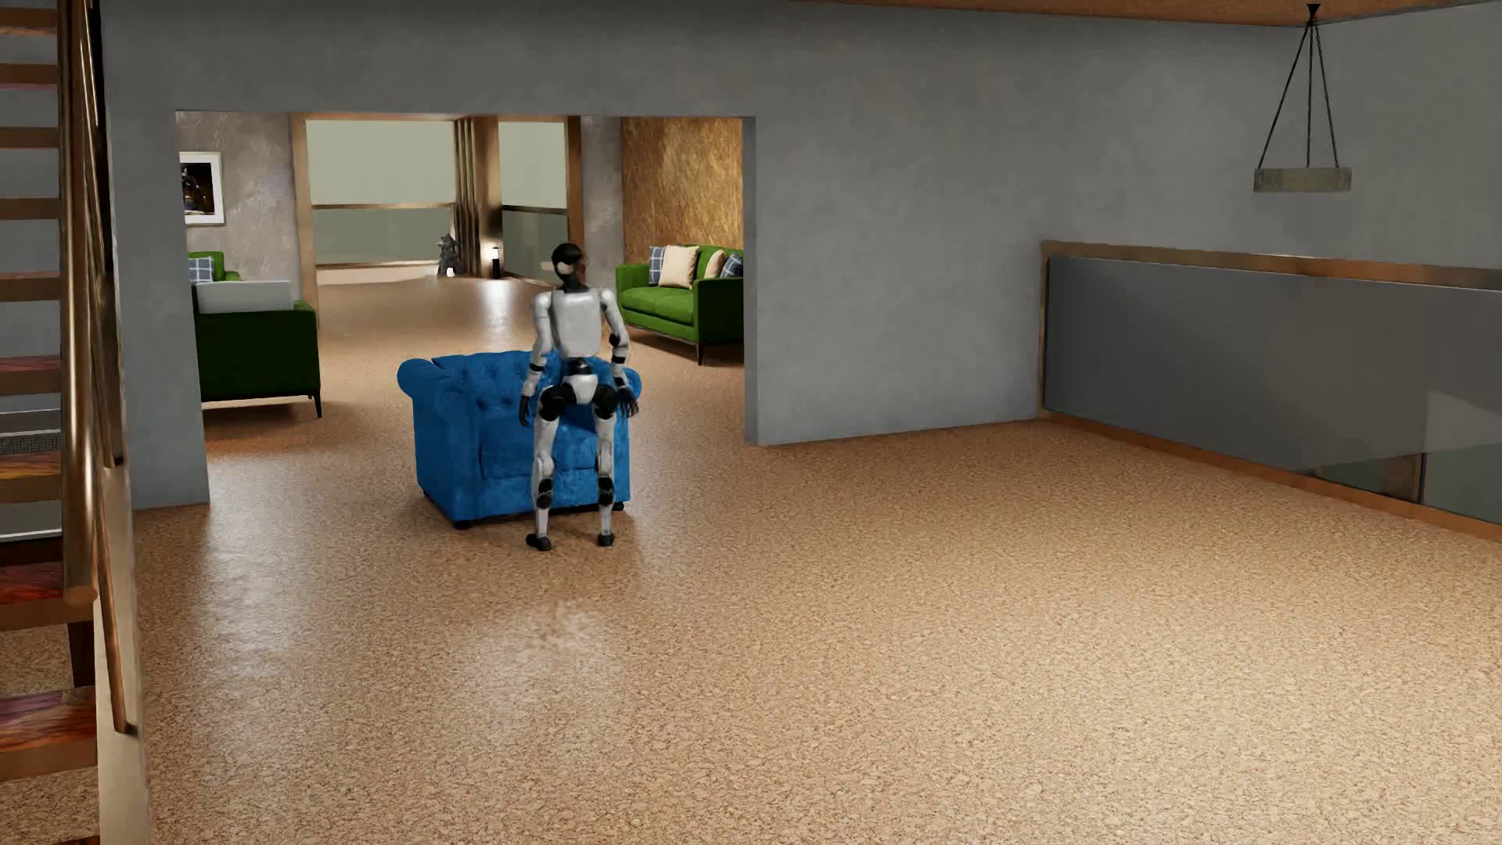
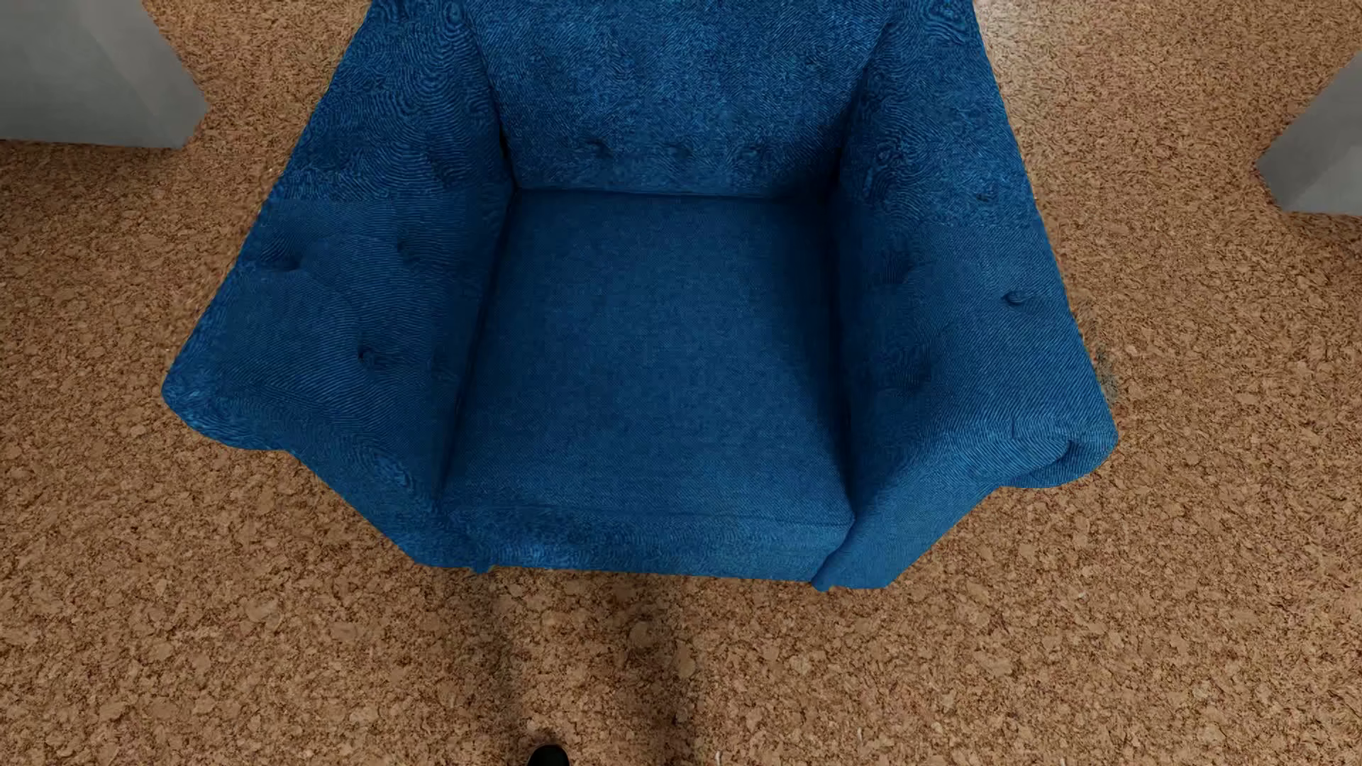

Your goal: Approach the armchair

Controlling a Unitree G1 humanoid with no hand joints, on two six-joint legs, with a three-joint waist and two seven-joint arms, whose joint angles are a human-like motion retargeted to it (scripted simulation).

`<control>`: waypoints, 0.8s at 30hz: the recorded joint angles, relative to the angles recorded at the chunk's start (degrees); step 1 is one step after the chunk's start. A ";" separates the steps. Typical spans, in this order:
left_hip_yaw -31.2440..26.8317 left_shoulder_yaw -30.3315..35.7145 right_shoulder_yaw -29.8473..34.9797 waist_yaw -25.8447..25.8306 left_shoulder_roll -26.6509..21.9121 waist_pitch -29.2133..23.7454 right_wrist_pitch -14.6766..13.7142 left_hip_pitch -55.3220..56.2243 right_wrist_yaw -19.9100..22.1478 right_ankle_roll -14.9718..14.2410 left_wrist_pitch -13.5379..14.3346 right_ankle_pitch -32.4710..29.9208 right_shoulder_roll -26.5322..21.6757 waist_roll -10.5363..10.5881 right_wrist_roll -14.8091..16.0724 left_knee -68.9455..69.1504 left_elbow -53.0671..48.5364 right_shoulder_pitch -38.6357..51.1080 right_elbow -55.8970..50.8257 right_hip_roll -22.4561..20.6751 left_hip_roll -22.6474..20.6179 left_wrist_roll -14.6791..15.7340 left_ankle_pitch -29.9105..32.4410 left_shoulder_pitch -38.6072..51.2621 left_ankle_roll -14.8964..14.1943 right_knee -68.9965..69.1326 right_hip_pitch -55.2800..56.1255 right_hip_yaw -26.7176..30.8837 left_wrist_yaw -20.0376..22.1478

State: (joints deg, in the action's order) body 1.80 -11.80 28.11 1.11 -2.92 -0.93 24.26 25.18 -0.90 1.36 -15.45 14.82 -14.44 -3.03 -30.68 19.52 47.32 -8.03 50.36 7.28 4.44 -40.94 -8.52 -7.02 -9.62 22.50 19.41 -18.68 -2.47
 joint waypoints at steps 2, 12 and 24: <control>0.78 -0.55 4.40 -0.15 -0.45 -0.28 -1.47 1.95 -2.96 0.55 -0.33 -0.16 -0.41 0.57 -2.56 3.28 -0.49 5.67 0.68 0.20 0.98 -0.69 -1.95 0.51 -3.08 0.57 1.08 -1.26 1.09; 15.75 1.28 0.17 -0.19 -1.16 1.96 -6.51 -9.43 8.03 0.94 2.33 -2.46 1.83 5.43 -0.76 10.11 -5.32 23.16 -8.27 -2.80 4.65 -0.39 -17.69 -1.23 8.08 0.75 2.18 -2.42 2.42; 18.43 2.12 -14.91 0.70 1.72 1.49 1.14 -11.40 7.32 -0.67 3.40 -9.41 4.42 2.52 3.71 5.35 -7.44 5.33 1.30 15.67 -8.16 2.07 -15.27 -3.75 15.29 28.14 17.92 -0.26 5.97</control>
State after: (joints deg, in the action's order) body 20.24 -9.68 13.20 1.81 -1.20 0.56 25.39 13.78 6.42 0.68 -12.05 5.41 -10.02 -0.50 -26.98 24.87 39.88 -2.71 51.65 22.95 -3.72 -38.88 -23.79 -10.77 5.67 50.64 37.33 -18.94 3.50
